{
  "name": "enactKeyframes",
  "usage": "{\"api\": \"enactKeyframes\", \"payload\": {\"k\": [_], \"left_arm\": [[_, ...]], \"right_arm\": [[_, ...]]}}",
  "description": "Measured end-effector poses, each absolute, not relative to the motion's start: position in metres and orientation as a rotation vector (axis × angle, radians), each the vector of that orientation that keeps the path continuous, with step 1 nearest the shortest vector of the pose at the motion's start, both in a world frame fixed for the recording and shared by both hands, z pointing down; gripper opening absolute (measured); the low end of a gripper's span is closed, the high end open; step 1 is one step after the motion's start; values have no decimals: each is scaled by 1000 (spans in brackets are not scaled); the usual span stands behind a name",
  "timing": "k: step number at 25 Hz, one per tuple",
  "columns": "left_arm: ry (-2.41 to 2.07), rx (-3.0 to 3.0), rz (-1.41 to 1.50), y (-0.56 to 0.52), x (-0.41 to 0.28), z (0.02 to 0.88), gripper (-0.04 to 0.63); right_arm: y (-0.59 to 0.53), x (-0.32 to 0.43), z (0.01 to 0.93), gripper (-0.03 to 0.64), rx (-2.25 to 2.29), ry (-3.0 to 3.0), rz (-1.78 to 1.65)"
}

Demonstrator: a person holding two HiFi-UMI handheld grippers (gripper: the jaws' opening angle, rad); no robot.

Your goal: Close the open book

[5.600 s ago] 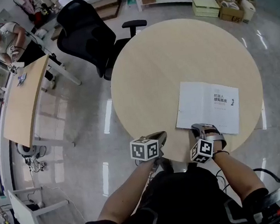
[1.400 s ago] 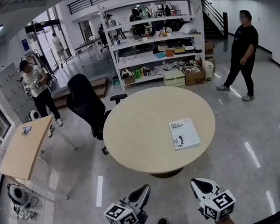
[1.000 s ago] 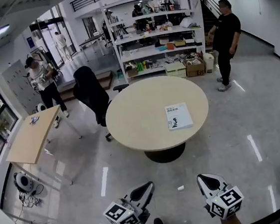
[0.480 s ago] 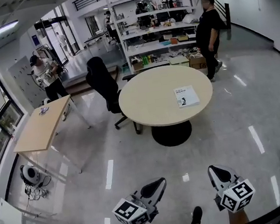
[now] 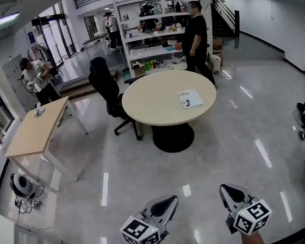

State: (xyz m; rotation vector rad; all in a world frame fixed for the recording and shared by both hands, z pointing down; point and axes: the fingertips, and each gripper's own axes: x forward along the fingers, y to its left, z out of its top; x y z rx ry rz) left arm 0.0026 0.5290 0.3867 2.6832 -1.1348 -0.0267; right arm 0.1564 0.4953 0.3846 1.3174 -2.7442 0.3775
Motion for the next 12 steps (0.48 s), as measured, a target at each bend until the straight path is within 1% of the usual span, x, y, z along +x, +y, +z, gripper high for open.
{"api": "enactKeyframes", "payload": {"k": [8,12], "left_arm": [[-1169,2686,-26,575,58,373,-14],[-1243,2649,-7,588,80,373,-14]], "right_arm": [[545,203,367,-2,1262,-2793,323],[562,232,369,-2,1233,-2811,350]]}}
